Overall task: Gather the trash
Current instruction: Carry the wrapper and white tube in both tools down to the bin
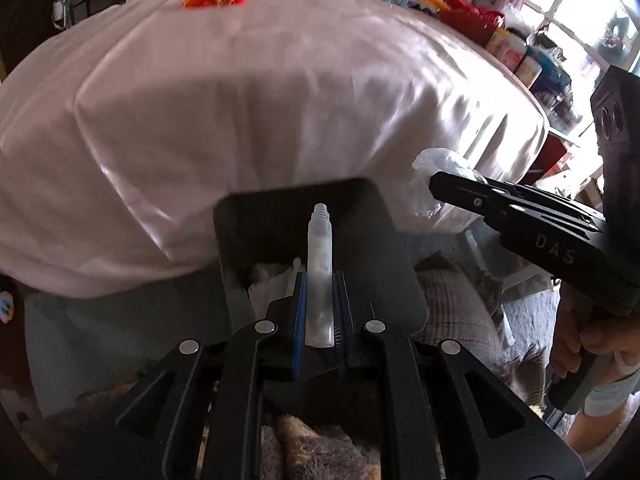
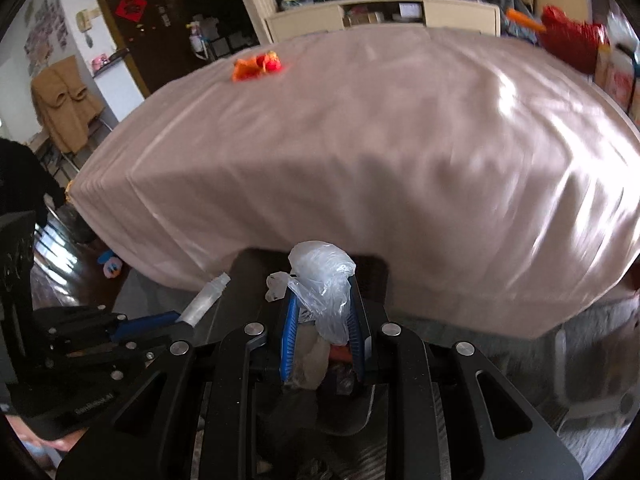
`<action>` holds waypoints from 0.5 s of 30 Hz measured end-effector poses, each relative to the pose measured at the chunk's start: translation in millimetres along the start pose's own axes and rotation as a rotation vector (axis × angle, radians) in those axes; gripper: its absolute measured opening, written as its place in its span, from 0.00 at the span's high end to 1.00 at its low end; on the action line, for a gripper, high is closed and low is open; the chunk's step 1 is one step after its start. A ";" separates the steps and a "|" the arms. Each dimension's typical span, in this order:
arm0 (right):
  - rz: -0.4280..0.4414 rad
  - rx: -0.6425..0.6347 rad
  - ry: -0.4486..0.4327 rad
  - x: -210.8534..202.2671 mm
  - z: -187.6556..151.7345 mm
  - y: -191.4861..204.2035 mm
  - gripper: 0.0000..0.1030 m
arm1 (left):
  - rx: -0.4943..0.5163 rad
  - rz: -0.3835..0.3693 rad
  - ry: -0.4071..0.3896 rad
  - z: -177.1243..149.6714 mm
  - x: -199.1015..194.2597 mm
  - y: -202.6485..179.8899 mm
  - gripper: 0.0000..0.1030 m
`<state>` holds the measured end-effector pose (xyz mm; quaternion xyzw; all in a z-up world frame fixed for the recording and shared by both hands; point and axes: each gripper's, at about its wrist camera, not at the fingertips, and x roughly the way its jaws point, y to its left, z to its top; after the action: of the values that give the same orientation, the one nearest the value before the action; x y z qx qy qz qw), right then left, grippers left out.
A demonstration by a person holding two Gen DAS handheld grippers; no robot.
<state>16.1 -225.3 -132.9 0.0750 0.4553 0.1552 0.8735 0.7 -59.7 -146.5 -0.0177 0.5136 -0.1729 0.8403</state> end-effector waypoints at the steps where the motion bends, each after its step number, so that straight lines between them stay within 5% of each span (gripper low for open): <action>1: 0.006 0.007 0.010 3.7 -3.0 0.0 0.77 | -0.005 -0.004 0.010 -1.2 3.6 1.1 0.89; 15: -0.033 0.004 0.098 40.0 -9.8 8.5 0.77 | -0.062 -0.048 0.109 -6.3 33.0 23.6 0.89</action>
<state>27.8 -203.9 -167.0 0.0615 0.4992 0.1434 0.8523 15.3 -46.8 -182.6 -0.0467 0.5629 -0.1779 0.8058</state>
